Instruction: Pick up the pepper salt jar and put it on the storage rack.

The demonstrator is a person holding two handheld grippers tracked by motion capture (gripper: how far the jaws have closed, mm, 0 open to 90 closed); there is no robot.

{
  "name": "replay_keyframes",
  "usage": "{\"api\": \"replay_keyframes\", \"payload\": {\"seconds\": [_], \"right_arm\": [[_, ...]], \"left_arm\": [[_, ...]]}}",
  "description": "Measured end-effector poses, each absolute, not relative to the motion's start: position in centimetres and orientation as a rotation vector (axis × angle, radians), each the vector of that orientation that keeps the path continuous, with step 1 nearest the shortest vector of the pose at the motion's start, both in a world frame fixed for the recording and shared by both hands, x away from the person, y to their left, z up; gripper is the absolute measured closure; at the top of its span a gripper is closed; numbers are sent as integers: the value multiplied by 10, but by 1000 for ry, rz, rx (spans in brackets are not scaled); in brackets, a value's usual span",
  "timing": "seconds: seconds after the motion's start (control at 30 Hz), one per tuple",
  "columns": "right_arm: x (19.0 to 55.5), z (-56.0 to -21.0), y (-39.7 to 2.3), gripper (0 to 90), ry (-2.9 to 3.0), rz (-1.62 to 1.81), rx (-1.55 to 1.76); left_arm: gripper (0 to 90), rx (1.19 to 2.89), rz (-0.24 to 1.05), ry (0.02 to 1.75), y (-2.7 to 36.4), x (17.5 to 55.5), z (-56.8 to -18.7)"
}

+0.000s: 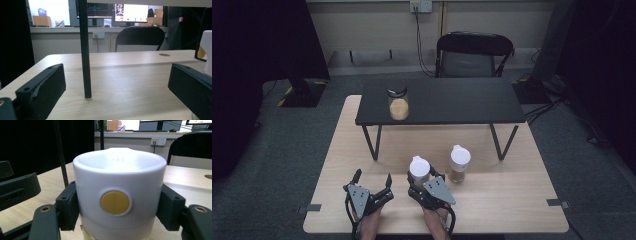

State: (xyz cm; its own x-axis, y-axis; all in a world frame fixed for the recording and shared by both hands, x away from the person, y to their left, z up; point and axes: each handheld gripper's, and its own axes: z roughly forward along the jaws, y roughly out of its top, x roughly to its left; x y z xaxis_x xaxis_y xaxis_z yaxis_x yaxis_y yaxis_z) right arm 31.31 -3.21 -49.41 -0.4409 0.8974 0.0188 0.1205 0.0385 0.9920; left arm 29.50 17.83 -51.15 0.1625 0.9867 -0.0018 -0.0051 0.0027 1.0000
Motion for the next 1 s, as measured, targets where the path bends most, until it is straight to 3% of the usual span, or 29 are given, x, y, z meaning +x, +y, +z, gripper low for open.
{"api": "replay_keyframes", "payload": {"seconds": [1.0], "right_arm": [[310, -478, -35, 303, 1656, 1477, 1027]], "left_arm": [[10, 1277, 1089, 1086, 178, 295, -512]]}}
